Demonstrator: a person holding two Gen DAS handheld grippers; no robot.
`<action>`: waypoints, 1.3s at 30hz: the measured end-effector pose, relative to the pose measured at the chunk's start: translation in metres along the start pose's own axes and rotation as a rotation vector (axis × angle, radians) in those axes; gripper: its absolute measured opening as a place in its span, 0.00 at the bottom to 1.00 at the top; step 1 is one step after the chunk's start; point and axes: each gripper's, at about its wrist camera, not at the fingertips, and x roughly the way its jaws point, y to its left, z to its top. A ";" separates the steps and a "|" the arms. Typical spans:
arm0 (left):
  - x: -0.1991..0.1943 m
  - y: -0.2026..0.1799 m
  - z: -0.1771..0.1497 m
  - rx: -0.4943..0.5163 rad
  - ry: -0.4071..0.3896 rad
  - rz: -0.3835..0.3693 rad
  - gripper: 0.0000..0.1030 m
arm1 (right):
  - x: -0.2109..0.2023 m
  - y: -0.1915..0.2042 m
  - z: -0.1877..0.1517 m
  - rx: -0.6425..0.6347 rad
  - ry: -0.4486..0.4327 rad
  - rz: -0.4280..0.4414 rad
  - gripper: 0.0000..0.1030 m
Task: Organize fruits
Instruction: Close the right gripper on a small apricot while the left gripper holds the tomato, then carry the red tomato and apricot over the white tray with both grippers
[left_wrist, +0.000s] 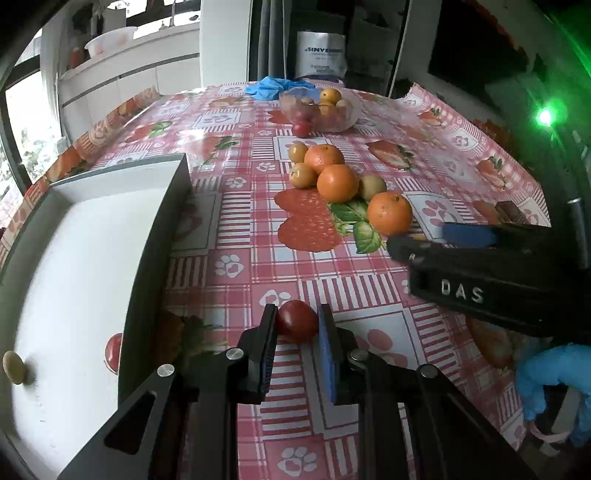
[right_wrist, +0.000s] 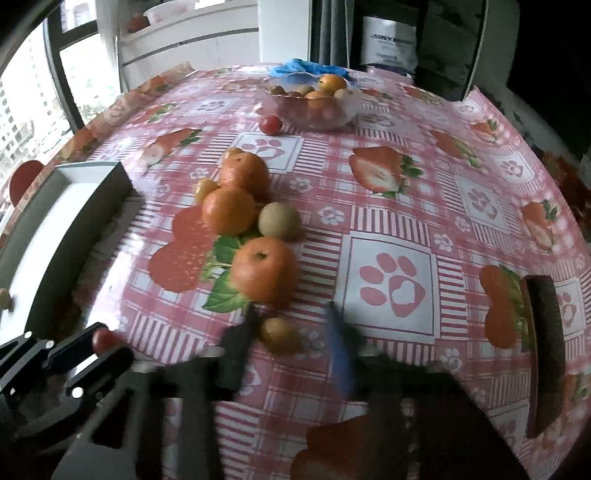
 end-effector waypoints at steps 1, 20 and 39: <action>0.000 0.000 0.000 0.003 -0.001 0.000 0.22 | -0.001 -0.001 -0.001 0.006 0.001 0.009 0.20; -0.045 0.004 -0.001 -0.038 -0.052 -0.055 0.22 | -0.055 -0.053 -0.048 0.193 -0.038 0.190 0.20; -0.091 0.078 0.003 -0.134 -0.165 0.016 0.22 | -0.083 0.019 -0.017 0.097 -0.076 0.250 0.20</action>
